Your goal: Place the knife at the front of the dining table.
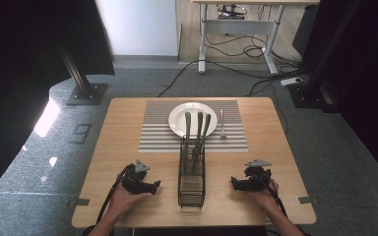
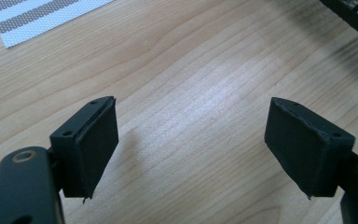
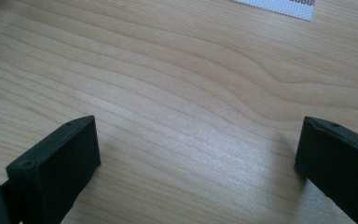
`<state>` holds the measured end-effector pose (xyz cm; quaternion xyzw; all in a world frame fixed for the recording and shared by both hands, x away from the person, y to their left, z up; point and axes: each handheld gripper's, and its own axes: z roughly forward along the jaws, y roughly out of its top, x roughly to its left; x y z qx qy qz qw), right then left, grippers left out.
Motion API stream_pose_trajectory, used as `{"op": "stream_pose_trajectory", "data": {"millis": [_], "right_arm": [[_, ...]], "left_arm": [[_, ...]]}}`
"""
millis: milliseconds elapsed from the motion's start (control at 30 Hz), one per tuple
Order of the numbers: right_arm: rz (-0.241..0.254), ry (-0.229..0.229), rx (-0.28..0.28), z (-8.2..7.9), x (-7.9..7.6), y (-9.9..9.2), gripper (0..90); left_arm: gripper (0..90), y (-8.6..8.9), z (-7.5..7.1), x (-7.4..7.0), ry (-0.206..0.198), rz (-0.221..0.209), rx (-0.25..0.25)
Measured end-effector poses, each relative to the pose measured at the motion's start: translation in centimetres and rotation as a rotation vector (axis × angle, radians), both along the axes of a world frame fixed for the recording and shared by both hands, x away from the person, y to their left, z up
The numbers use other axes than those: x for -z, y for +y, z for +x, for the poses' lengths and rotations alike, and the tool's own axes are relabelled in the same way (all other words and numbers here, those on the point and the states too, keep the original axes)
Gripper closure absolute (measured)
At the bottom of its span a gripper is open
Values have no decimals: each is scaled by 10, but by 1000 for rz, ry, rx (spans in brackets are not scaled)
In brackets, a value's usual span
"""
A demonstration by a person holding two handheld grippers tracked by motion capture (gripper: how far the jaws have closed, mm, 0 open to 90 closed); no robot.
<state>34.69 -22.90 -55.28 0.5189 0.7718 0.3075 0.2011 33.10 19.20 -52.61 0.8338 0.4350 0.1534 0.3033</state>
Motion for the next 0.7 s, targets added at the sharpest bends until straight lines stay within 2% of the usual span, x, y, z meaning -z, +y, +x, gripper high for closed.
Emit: {"op": "stream_pose_trajectory", "data": {"millis": [267, 700], "right_arm": [[9, -19, 3, -1, 2, 0, 0], [13, -32, -5, 1, 3, 0, 0]], "left_arm": [[164, 2, -2, -1, -1, -7, 9], [188, 8, -6, -13, -20, -66, -10]]}}
